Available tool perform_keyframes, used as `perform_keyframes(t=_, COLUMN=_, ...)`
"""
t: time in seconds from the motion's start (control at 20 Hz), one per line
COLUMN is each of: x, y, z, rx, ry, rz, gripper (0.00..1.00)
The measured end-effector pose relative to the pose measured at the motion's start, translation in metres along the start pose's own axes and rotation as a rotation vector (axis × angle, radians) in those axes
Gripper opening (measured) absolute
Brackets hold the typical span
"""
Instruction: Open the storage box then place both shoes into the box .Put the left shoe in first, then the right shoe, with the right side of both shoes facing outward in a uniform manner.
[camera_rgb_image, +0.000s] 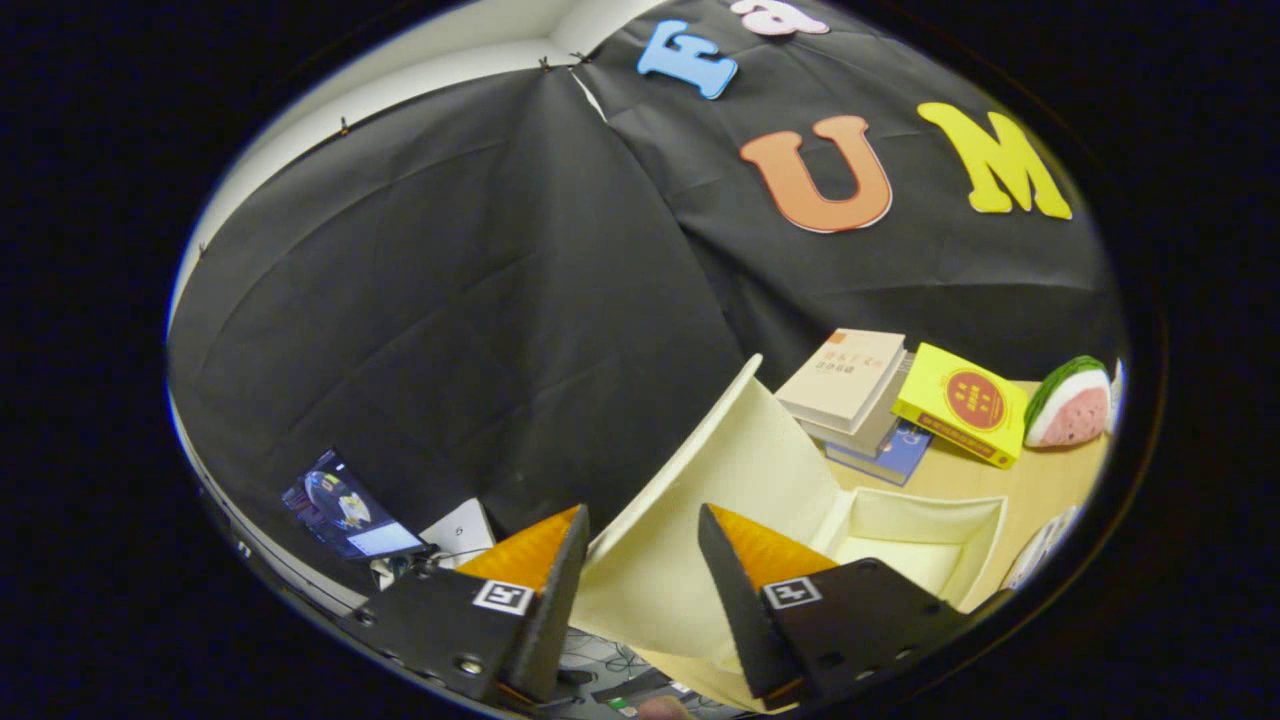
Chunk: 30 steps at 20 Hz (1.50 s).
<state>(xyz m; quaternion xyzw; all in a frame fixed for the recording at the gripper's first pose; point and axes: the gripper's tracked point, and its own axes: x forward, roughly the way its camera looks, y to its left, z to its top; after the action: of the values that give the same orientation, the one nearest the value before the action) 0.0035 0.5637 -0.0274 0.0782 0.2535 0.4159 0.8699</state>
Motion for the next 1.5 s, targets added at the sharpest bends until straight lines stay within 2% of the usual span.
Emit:
perform_keyframes(t=0.1, x=0.002, y=-0.004, z=-0.001, rx=-0.009, ry=-0.004, rz=-0.012, gripper=0.79)
perform_keyframes(t=0.3, x=-0.01, y=-0.025, z=-0.007, rx=-0.002, ry=-0.02, rz=-0.07, gripper=0.8)
perform_keyframes(t=0.4, x=-0.021, y=-0.046, z=-0.004, rx=-0.02, ry=-0.052, rz=-0.142, gripper=0.89)
perform_keyframes(t=0.55, x=-0.049, y=-0.07, z=0.001, rx=-0.064, ry=-0.107, rz=-0.227, gripper=0.9)
perform_keyframes(t=0.6, x=-0.061, y=-0.077, z=0.003, rx=-0.082, ry=-0.13, rz=-0.256, gripper=0.94)
perform_keyframes(t=0.8, x=-0.12, y=-0.121, z=0.005, rx=-0.132, ry=-0.209, rz=-0.383, gripper=0.96)
perform_keyframes(t=1.05, x=-0.201, y=-0.202, z=-0.018, rx=-0.106, ry=-0.223, rz=-0.55, gripper=0.96)
perform_keyframes(t=1.3, x=-0.254, y=-0.281, z=-0.076, rx=-0.009, ry=-0.147, rz=-0.669, gripper=0.96)
perform_keyframes(t=1.5, x=-0.257, y=-0.339, z=-0.137, rx=0.069, ry=-0.031, rz=-0.728, gripper=0.96)
